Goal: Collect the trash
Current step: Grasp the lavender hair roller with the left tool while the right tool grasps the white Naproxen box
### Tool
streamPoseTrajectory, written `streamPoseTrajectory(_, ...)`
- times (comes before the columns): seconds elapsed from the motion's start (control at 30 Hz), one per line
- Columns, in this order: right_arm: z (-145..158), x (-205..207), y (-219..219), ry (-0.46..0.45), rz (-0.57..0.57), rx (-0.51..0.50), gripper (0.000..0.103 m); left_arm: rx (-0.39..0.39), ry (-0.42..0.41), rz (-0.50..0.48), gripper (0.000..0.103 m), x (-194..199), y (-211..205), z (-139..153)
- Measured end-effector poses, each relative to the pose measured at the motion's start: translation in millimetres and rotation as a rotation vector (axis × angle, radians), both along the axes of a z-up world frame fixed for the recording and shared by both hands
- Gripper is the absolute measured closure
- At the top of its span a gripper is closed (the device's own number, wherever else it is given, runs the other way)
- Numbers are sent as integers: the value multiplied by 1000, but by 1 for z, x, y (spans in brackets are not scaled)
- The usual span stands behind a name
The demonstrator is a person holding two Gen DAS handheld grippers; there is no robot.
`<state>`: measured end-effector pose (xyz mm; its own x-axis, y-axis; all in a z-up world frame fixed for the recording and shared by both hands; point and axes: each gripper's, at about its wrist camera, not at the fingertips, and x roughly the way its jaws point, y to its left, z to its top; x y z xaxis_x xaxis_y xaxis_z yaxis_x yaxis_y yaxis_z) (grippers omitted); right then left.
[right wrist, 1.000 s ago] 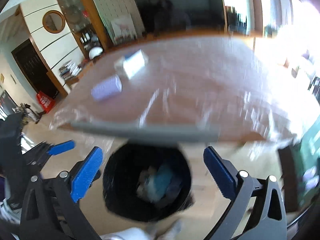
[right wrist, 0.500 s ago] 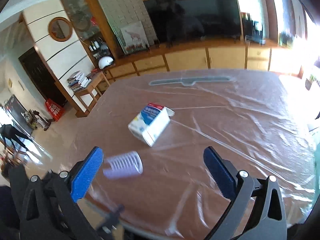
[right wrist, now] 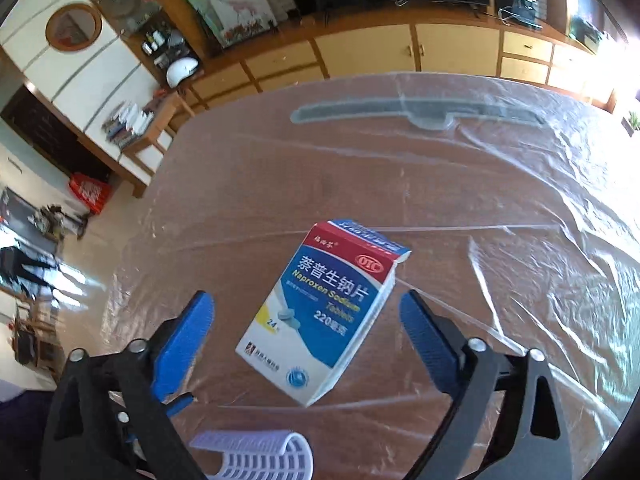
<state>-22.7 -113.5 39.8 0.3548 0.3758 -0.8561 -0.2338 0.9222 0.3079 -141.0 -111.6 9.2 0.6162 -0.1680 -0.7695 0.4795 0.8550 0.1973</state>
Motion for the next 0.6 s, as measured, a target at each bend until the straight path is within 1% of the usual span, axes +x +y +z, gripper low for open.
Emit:
streamPoseTrajectory(0.07, -3, 0, 6, -6, 18, -30, 19, -14, 9, -4, 4, 1, 1, 1)
streamPoseTrajectory(0.2, -5, 2, 8, -3, 15, -25, 20, -24, 17, 9, 6, 6, 5, 3)
streamPoseTrajectory(0.3, -7, 4, 11, -1, 28, -39, 24, -54, 49, 22, 13, 12, 7, 1)
streamPoseTrajectory(0.37, -9, 5, 11, -2, 34, -56, 31, -68, 68, 27, 20, 15, 9, 1)
streamPoseTrajectory(0.4, -10, 6, 10, -3, 39, -52, 32, -70, 77, 30, 26, 16, 10, 1)
streamPoseTrajectory(0.43, -11, 6, 12, -5, 40, -42, 35, -68, 84, 32, 31, 18, 11, 0)
streamPoseTrajectory(0.47, -11, 6, 10, -6, 41, -34, 41, -69, 95, 32, 37, 19, 10, 0)
streamPoseTrajectory(0.53, -9, 4, 7, -18, 45, -33, 50, -75, 108, 36, 44, 19, 10, -1)
streamPoseTrajectory(0.57, -6, 2, 6, -34, 51, -36, 53, -85, 112, 39, 47, 18, 11, 0)
streamPoseTrajectory(0.6, -5, -1, 0, -41, 56, -34, 54, -97, 119, 42, 49, 18, 12, 1)
